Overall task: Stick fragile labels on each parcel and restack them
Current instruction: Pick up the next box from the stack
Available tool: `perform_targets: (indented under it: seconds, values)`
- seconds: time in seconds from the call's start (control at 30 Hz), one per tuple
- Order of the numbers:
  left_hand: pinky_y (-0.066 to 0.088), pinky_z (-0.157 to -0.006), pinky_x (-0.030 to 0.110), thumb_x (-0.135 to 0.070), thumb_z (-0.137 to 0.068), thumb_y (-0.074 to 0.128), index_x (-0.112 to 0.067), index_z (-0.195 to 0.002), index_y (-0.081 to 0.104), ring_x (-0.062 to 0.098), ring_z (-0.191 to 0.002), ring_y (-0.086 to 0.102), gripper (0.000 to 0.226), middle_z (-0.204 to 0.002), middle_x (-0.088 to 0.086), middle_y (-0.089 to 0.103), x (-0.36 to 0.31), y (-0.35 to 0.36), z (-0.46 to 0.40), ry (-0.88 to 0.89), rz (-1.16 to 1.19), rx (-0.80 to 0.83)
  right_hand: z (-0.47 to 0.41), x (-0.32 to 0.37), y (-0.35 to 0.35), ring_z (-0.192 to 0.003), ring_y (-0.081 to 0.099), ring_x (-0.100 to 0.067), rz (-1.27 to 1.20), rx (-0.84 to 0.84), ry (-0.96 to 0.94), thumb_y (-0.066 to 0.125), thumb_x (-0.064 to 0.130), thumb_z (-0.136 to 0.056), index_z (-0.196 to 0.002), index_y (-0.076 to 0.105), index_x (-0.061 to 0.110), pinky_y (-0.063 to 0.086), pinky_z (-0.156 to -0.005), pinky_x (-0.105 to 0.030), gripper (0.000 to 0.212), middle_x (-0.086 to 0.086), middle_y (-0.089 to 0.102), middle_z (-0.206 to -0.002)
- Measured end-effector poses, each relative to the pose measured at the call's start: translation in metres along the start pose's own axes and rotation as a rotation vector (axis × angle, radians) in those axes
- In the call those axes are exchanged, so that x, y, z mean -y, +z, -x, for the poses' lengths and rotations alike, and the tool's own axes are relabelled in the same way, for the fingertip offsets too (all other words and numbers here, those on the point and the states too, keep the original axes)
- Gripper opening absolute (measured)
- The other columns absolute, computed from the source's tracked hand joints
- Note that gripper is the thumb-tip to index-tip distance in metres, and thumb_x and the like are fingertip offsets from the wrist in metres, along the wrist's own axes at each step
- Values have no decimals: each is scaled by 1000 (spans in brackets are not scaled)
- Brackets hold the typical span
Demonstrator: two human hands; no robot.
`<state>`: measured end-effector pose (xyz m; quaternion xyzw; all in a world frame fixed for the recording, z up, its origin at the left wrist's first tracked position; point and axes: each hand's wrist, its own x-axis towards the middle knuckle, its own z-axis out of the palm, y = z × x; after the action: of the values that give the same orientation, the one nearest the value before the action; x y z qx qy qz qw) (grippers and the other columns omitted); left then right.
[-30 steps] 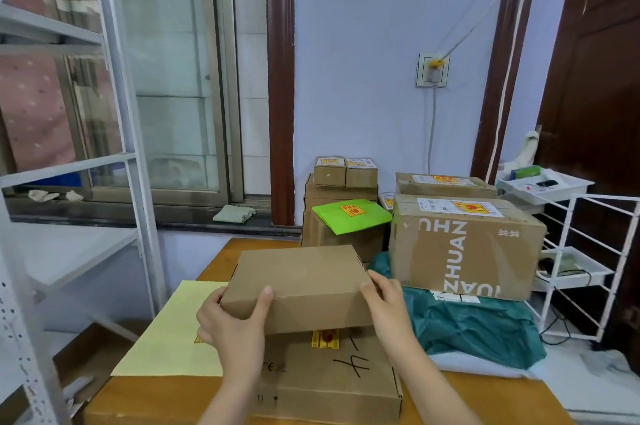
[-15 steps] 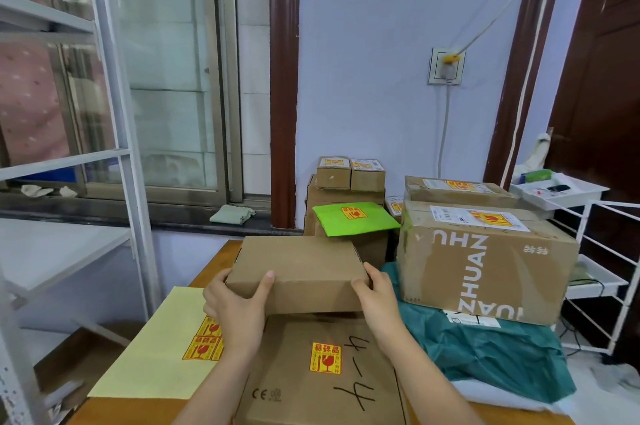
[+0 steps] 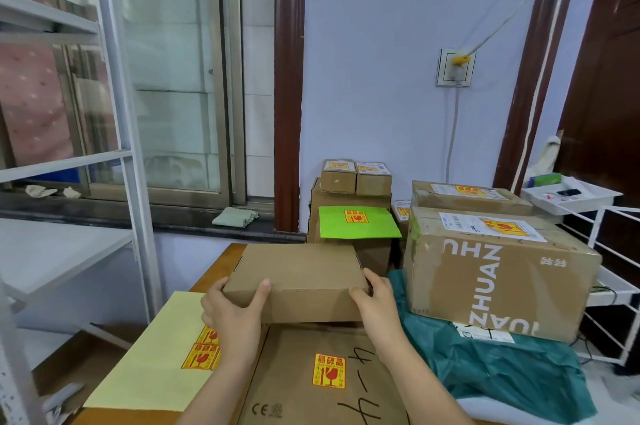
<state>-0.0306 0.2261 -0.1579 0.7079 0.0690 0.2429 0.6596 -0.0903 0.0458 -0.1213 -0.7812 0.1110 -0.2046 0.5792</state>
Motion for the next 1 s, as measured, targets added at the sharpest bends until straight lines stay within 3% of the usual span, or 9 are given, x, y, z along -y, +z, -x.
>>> perform_targets:
  seconds: [0.27, 0.53, 0.73, 1.0]
  values:
    - [33, -101, 42, -32, -74, 78, -11, -129, 41, 24, -125, 28, 70, -131, 5, 37, 1, -20, 27, 12, 34, 9, 32, -6, -8, -107, 46, -10, -14, -14, -32, 52, 7, -93, -143, 39, 11, 34, -93, -19, 52, -3, 40, -124]
    - [34, -94, 31, -30, -75, 78, -16, -127, 39, 12, -117, 29, 67, -121, -6, 34, -16, -23, 34, 95, 96, 24, 45, 0, -21, -112, 43, -6, -19, -45, -98, 54, 8, -93, -142, 39, 15, 33, -97, -21, 51, 2, 42, -125]
    - [37, -96, 36, -33, -75, 77, -13, -131, 40, 20, -122, 31, 70, -131, 3, 38, -28, -3, 9, 97, 62, 39, 20, 14, -21, -115, 43, -11, 24, -38, -111, 53, 10, -95, -142, 39, 11, 31, -99, -19, 49, 2, 39, -123]
    - [38, -97, 36, -36, -74, 78, -14, -131, 40, 20, -122, 32, 72, -130, 2, 38, -17, -3, 10, 102, 57, 33, 25, 5, -17, -112, 41, -7, 7, -70, -99, 53, 10, -95, -143, 38, 11, 31, -100, -19, 50, 1, 39, -125]
